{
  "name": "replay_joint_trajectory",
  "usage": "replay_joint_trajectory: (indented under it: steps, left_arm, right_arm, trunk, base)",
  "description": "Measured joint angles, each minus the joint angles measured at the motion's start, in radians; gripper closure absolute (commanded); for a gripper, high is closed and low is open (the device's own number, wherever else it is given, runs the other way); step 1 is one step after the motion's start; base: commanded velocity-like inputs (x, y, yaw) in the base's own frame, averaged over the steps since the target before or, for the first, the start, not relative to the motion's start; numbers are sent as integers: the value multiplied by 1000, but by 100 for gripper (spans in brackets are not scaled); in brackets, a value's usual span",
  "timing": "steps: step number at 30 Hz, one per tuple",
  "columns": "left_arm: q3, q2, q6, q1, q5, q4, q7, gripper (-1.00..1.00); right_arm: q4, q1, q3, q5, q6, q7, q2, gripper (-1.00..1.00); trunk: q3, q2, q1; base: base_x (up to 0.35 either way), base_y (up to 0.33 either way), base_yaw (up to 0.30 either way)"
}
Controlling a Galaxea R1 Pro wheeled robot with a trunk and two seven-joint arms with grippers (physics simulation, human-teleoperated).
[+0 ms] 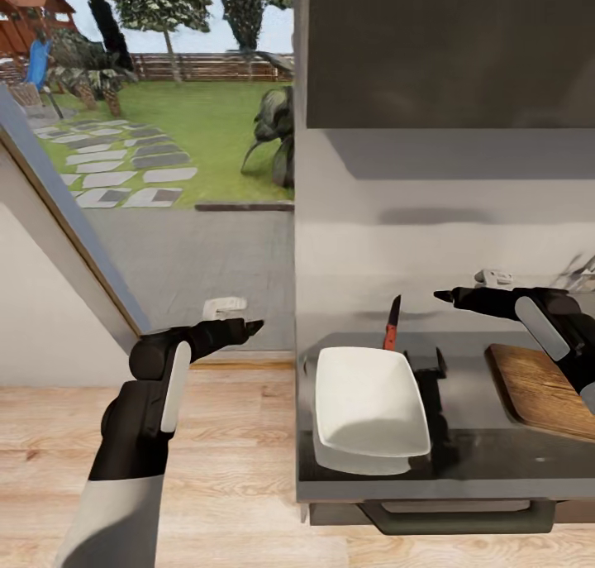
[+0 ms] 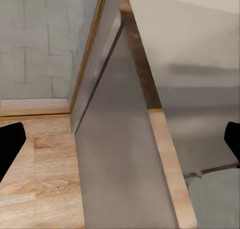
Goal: In the kitchen, take the Vidalia onion out of the sink, dice it on the chopping board with the paring knife, put the diced onion into the bowl on the countertop, then place both the paring knife and the chopping board into the sink.
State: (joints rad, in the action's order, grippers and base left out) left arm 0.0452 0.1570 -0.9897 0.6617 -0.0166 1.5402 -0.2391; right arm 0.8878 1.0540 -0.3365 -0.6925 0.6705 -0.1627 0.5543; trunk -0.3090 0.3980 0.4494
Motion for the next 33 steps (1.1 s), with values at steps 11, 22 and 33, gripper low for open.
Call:
replay_joint_trajectory:
  steps: [11,22,33]
  left_arm:
    - [17,0,0,0,0,-2,-1,-100]
    - [17,1,0,0,0,-2,-1,-100]
    - [17,1,0,0,0,-5,-1,-100]
  right_arm:
    - [0,0,1,0,1,0,0,-100]
    - [0,0,2,0,2,0,0,-100]
    - [0,0,3,0,2,0,0,-100]
  trunk:
    - [0,0,0]
    - [0,0,0]
    - [0,0,0]
  base:
    - [0,12,-3]
    - [0,272,-148]
    - [0,309,-19]
